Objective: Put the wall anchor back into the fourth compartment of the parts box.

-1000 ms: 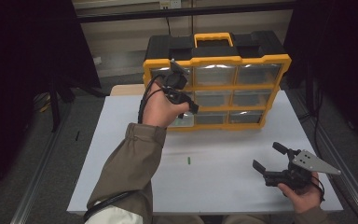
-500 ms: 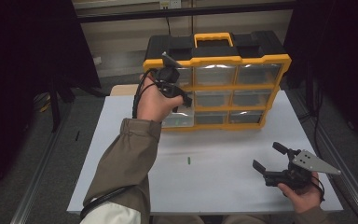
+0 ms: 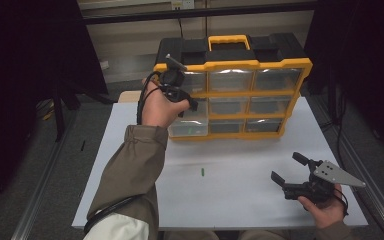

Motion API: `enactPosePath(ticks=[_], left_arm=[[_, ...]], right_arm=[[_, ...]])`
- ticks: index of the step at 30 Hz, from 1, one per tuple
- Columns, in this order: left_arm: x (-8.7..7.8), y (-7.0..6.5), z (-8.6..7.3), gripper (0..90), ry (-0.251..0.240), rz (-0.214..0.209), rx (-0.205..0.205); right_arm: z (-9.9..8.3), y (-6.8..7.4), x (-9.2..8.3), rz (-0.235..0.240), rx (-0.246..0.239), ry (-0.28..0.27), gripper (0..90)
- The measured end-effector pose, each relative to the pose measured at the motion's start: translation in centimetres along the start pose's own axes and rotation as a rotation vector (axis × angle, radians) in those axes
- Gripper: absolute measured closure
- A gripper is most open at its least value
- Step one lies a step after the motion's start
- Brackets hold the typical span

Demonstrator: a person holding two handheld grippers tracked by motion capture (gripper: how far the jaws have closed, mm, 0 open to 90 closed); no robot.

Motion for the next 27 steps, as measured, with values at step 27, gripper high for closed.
enactPosePath(ticks=[27], left_arm=[[1.2,2.2,-0.2,84.9,0.003,0.107,-0.006]], right_arm=[[0.0,0.0,0.0,0.001,0.002,0.001,1.1]])
Point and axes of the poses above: each handheld gripper's, and its own axes: x roughly forward along the jaws, z roughly out of its top, y roughly to its left, the point moved 9 cm from there along x, roughly forward along the jaws, and after that the axes turned 12 degrees about y, right-handed, at the moved point
